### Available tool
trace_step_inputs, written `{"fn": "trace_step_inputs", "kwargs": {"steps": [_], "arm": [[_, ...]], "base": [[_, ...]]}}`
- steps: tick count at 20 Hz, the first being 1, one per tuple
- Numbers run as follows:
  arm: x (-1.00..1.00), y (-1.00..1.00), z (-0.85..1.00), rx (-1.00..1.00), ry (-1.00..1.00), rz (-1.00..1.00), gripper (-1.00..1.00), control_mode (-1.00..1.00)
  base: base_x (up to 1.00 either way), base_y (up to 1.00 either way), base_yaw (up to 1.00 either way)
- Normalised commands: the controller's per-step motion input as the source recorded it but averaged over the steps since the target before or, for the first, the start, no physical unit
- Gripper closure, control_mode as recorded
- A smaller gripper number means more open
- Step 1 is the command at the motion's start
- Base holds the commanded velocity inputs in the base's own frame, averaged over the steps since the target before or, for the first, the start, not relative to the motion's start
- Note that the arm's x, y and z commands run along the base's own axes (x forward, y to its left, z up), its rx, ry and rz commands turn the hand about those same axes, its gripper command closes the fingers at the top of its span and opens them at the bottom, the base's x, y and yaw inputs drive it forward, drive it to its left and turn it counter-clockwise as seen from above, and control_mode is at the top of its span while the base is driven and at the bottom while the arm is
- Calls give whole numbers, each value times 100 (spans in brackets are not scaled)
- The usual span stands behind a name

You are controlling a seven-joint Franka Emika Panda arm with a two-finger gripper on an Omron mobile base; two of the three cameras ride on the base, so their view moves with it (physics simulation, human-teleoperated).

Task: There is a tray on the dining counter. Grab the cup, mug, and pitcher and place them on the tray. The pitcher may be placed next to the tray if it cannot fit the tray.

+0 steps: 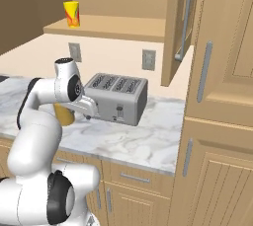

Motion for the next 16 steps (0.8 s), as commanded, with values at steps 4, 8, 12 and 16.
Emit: {"fn": "trace_step_inputs", "kwargs": {"steps": [4, 8, 12, 16], "arm": [[-9, 0, 24, -2, -8, 5, -100, -100], [-25, 0, 76, -12, -28, 13, -100, -100], [-34, 0, 91, -1, -37, 10, -100, -100], [-53, -2, 89, 1, -40, 16, -100, -100]], "base": [[0, 0, 0], [0, 0, 0], [0, 0, 0], [0, 0, 0]]}}
